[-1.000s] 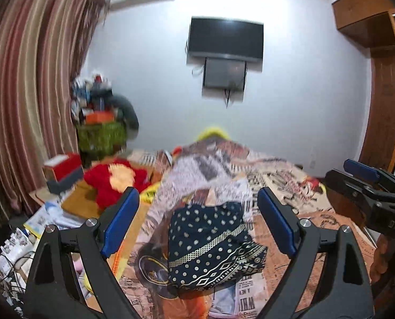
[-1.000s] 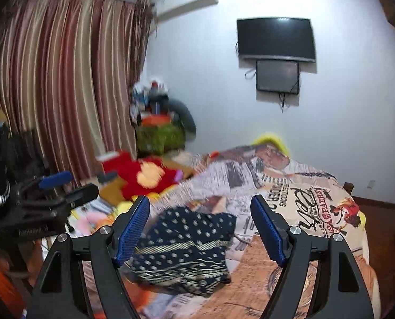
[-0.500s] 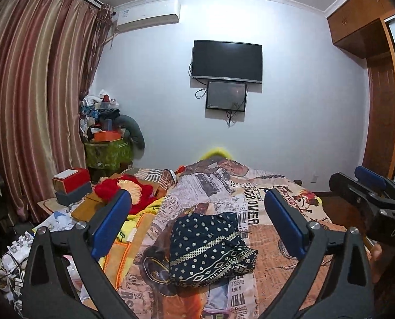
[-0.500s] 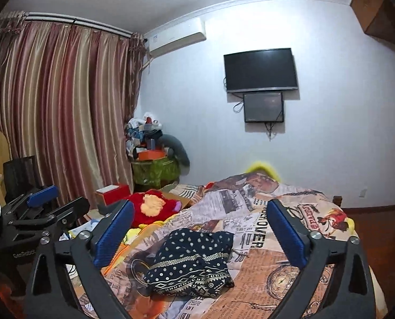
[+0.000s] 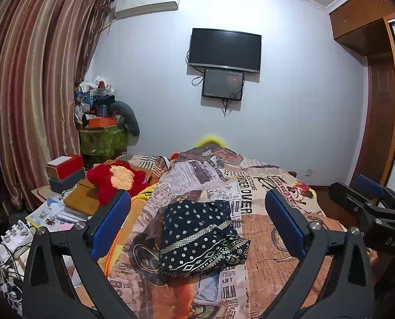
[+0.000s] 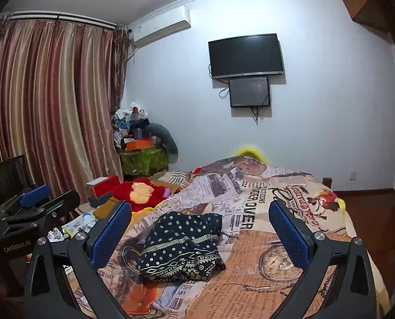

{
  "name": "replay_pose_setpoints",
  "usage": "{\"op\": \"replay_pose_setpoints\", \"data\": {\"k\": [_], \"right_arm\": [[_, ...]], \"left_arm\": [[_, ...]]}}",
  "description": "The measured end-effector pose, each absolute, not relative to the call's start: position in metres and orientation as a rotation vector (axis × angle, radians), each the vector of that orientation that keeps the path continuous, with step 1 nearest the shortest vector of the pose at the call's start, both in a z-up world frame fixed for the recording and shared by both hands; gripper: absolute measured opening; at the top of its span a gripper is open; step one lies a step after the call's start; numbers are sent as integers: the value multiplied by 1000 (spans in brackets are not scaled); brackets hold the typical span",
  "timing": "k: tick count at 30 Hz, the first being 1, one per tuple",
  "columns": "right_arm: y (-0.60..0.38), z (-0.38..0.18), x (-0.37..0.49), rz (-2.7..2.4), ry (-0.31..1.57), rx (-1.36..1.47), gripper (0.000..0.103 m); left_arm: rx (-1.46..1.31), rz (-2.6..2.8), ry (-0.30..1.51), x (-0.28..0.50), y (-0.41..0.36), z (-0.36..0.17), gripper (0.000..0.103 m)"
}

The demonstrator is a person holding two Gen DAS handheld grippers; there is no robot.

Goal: Fold large clothes

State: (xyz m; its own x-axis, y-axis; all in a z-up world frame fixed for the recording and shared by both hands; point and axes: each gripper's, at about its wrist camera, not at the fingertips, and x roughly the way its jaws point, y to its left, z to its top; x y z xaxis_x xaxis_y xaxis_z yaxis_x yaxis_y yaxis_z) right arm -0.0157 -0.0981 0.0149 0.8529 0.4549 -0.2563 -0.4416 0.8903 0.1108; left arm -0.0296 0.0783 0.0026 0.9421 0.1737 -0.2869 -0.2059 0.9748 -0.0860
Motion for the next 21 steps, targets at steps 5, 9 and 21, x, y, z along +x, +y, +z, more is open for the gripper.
{"op": "replay_pose_setpoints", "data": {"k": [5, 9, 21], "right_arm": [[-100, 16, -16, 476, 280, 58, 103], [-102, 17, -17, 474, 276, 54, 103], [-105, 21, -19, 487, 276, 57, 103]], "left_arm": [[-111, 188, 282, -28, 77, 3, 102], [-103, 187, 282, -28, 76, 3, 102], [-103, 189, 279, -28, 75, 3, 102]]}}
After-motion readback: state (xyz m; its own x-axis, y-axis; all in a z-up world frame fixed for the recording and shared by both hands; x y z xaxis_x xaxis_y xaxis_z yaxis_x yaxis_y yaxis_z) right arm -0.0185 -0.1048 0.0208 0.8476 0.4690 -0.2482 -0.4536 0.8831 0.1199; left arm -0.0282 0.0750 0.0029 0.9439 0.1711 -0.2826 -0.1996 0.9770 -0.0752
